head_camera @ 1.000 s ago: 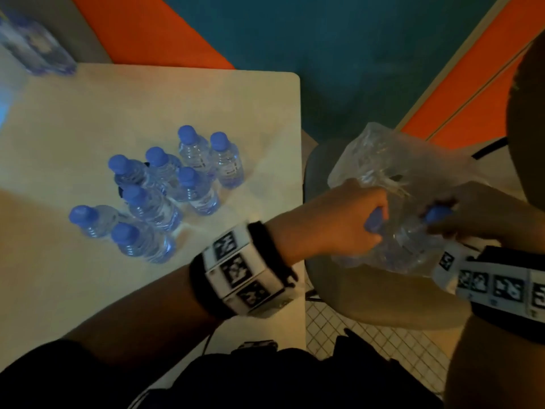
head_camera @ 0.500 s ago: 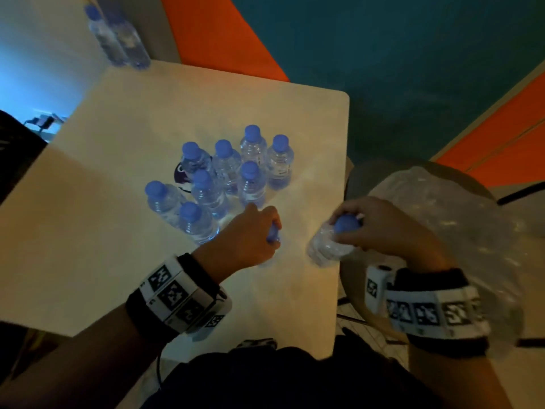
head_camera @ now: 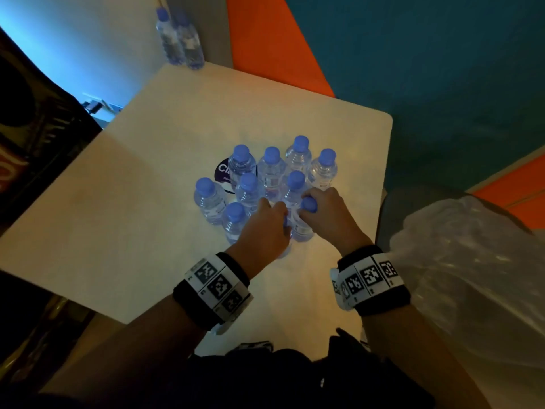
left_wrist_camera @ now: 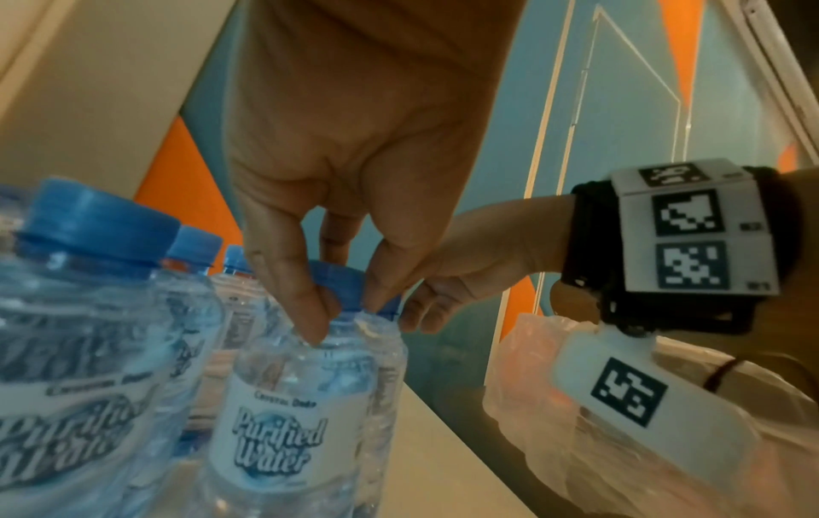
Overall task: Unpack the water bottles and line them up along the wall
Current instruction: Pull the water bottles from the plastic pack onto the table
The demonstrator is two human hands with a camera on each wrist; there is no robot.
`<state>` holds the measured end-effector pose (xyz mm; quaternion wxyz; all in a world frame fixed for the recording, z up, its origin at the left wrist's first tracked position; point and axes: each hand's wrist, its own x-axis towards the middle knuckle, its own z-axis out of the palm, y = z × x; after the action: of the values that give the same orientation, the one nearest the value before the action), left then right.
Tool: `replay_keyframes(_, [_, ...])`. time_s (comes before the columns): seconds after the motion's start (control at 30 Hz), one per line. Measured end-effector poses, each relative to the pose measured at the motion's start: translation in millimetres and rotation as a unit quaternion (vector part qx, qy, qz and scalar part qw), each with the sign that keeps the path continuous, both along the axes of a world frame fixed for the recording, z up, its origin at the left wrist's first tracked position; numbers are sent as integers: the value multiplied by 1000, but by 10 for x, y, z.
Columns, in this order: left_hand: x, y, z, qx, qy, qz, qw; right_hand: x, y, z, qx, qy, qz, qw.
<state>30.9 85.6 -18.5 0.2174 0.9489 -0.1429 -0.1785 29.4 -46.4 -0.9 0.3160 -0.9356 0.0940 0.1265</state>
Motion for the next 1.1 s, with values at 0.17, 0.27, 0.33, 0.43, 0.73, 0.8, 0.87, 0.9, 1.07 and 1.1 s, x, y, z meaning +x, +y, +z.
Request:
replay_keyframes(0.17, [-44, 31, 43, 17, -7, -28, 999, 47, 28, 115, -80, 73, 40, 993])
replay_keyframes(0.27, [-99, 29, 26, 31, -10, -39, 999, 39, 70, 129, -99, 89, 48, 990])
replay_keyframes(0.33, [-116, 34, 18, 41, -13, -41, 998, 24, 103, 123, -106, 94, 54, 988])
replay_keyframes(0.43, [-122, 60, 24, 43, -16, -47, 998, 18, 158, 135, -110, 96, 52, 988])
replay_keyframes(0.73, [83, 368, 343, -57, -60, -97, 992, 105, 372, 248, -163, 84, -11, 983])
replay_keyframes(0.8, [204, 507, 420, -58, -62, -91, 992, 150, 462, 292, -170, 69, -18, 983])
replay_keyframes(0.87, [321, 651, 451, -44, -76, -94, 992, 190, 551, 324, -158, 66, -29, 985])
replay_keyframes(0.9, [376, 722, 448, -36, -79, -95, 992, 205, 595, 330, -153, 69, -33, 985])
replay_keyframes(1.07, [626, 1014, 405, 23, -96, -102, 990, 238, 843, 303, -147, 79, -41, 985])
replay_keyframes(1.1, [664, 1054, 389, 29, -95, -109, 989, 241, 882, 279, -145, 84, -43, 985])
